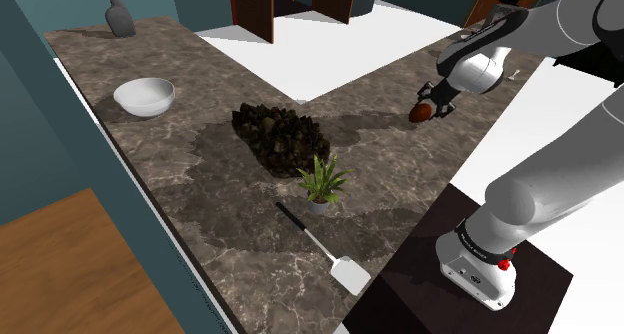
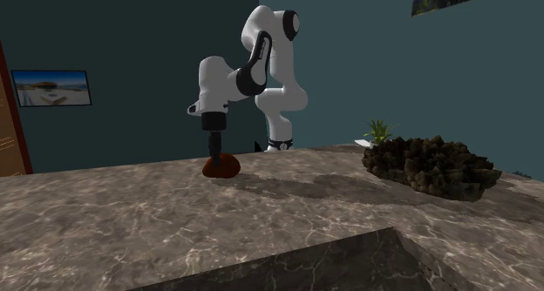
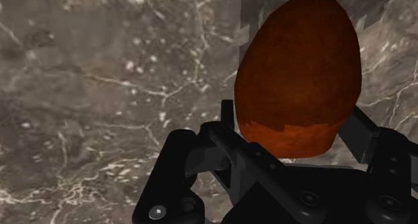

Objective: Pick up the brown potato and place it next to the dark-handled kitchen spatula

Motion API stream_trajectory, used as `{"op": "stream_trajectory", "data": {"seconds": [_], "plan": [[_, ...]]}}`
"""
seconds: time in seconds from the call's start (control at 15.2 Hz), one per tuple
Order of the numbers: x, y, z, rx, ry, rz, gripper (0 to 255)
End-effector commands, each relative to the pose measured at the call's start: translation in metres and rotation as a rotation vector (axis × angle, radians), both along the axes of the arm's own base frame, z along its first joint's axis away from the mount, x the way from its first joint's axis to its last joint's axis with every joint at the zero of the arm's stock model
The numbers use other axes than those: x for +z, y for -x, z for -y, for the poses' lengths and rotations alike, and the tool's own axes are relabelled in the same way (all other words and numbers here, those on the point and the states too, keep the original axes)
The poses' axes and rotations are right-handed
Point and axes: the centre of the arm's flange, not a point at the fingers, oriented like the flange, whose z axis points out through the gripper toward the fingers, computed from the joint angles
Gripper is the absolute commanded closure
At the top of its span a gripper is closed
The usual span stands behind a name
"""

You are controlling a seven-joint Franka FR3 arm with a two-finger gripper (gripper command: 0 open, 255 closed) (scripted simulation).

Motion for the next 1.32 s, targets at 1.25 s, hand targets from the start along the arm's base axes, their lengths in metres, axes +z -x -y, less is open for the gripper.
{"op": "stream_trajectory", "data": {"seconds": [1.25], "plan": [[0.108,0.0,0.0,0.0,0.0,-0.001,255]]}}
